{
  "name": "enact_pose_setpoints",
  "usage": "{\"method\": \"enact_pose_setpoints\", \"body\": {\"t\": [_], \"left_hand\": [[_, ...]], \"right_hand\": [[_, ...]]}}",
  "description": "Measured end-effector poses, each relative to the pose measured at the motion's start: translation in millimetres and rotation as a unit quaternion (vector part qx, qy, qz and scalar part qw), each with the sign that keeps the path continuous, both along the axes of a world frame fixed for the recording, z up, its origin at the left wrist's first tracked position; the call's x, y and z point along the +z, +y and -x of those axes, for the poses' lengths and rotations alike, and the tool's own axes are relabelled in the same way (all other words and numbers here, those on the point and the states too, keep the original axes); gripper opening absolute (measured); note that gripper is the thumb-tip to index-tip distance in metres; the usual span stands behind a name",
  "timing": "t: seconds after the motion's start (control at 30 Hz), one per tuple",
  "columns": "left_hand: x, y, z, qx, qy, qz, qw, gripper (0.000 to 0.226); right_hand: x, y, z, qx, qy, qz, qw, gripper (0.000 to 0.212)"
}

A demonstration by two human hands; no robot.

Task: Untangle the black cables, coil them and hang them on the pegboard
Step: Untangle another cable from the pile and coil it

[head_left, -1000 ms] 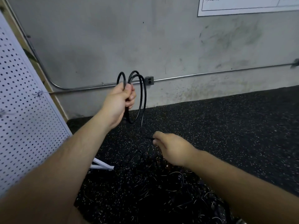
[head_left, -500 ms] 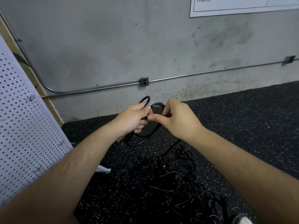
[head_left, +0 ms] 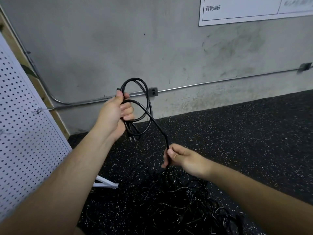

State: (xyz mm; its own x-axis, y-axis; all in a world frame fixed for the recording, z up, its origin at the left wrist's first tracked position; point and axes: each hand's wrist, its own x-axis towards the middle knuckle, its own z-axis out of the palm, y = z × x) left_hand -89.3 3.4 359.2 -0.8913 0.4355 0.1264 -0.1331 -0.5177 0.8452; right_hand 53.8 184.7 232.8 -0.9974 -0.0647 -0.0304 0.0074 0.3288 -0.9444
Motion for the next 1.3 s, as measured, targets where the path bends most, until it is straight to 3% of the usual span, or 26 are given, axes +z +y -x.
{"method": "enact_pose_setpoints", "body": {"t": [0.1, 0.3, 0.5, 0.67, 0.77, 0.9, 1.07, 1.17, 1.3], "left_hand": [[0, -6, 6, 0.021, 0.035, 0.018, 0.999, 0.034], [-23, 8, -4, 0.022, 0.102, 0.154, 0.983, 0.037], [-31, 17, -16, -0.067, 0.092, 0.198, 0.974, 0.060], [-31, 21, -26, -0.114, 0.118, 0.219, 0.962, 0.054], [-28, 27, -34, -0.106, 0.093, 0.212, 0.967, 0.050], [-27, 35, -50, -0.180, 0.041, 0.181, 0.966, 0.050], [-24, 39, -57, -0.227, -0.005, 0.148, 0.962, 0.053], [-27, 38, -56, -0.204, 0.036, 0.188, 0.960, 0.052], [-45, 41, -50, -0.080, 0.195, 0.282, 0.936, 0.052]], "right_hand": [[3, -5, -1, -0.045, 0.037, -0.033, 0.998, 0.031], [48, 2, 7, -0.198, 0.159, 0.031, 0.967, 0.024], [56, 17, 10, -0.248, 0.204, -0.144, 0.936, 0.028], [57, 10, 11, -0.234, 0.227, -0.233, 0.916, 0.024], [59, 2, 12, -0.231, 0.215, -0.192, 0.929, 0.034], [72, -15, 9, -0.213, 0.110, 0.008, 0.971, 0.078], [74, -15, 15, -0.189, 0.061, 0.162, 0.967, 0.074], [74, -9, 20, -0.202, 0.058, 0.137, 0.968, 0.069], [74, -6, 23, -0.282, 0.165, 0.035, 0.944, 0.043]]}}
